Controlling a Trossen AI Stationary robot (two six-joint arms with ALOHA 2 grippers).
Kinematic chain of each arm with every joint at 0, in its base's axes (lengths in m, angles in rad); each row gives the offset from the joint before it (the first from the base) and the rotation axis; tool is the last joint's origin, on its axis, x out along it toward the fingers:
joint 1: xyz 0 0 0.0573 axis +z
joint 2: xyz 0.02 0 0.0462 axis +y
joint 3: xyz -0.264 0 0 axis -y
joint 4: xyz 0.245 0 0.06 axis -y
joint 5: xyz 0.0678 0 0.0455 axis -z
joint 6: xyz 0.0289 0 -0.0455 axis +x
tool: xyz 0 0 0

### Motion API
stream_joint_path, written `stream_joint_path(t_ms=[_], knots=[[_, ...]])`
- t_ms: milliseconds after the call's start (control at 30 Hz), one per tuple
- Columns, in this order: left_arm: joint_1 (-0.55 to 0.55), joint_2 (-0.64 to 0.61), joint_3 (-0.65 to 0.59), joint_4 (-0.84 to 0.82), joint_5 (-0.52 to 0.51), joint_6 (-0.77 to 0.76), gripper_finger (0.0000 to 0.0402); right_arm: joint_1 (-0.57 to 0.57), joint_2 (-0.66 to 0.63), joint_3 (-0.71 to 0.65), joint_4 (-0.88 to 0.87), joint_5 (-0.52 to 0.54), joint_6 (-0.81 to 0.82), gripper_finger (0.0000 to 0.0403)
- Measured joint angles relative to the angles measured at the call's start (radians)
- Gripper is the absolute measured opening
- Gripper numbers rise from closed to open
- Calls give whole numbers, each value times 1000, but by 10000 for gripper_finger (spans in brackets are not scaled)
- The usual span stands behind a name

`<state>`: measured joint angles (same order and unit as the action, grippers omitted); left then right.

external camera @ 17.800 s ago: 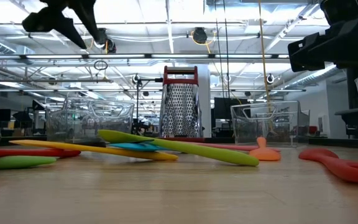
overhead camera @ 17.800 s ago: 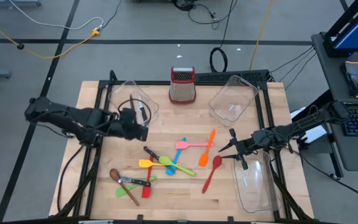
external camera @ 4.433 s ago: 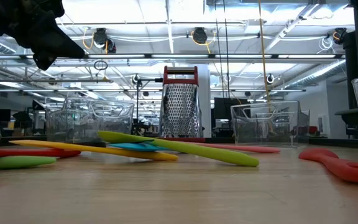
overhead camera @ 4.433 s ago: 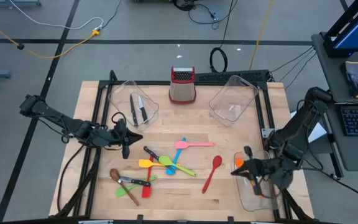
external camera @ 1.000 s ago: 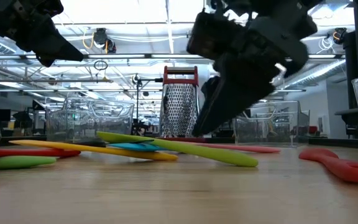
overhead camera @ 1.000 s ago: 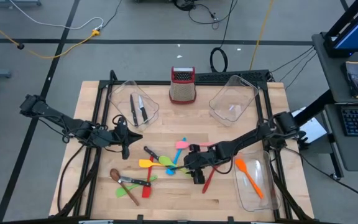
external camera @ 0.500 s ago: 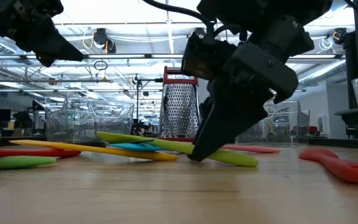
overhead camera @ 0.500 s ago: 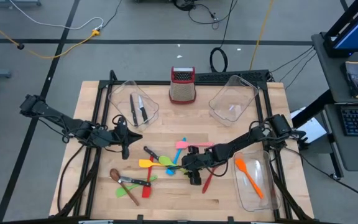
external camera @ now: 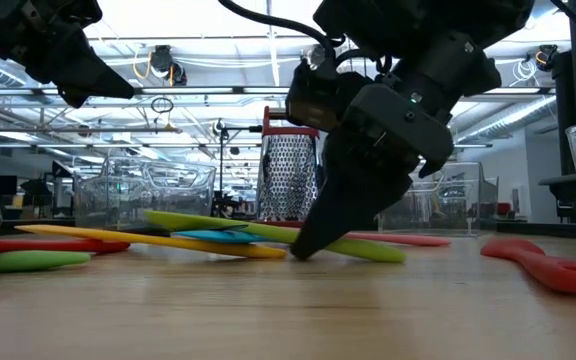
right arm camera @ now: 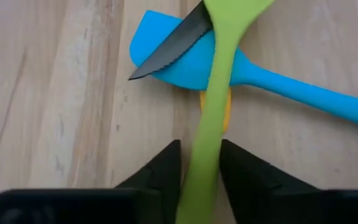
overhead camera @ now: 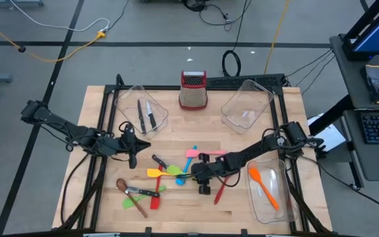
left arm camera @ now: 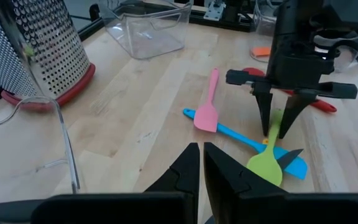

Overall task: Pick & Place Kitchen Items
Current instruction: Put the green serving spoon into the top right transparent bin

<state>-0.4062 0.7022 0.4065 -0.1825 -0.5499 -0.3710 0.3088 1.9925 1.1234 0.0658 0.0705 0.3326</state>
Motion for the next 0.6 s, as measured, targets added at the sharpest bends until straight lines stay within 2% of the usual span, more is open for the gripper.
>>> stream_joint_path(t_ms=[133,233,433,500,600], knots=[[0,0,0,0,0,-2,24,6,-7,-2,34,1,18,47],[0,0,0,0,1,-4,24,8,-29,-4,24,-11,16,48],[0,0,0,0,1,-4,24,24,-130,-4,16,54,-14,48],[0,0,0,0,1,-4,24,29,-166,-4,18,85,-41,48],[0,0,0,0,1,-4,24,37,-231,-4,26,74,-110,48]])
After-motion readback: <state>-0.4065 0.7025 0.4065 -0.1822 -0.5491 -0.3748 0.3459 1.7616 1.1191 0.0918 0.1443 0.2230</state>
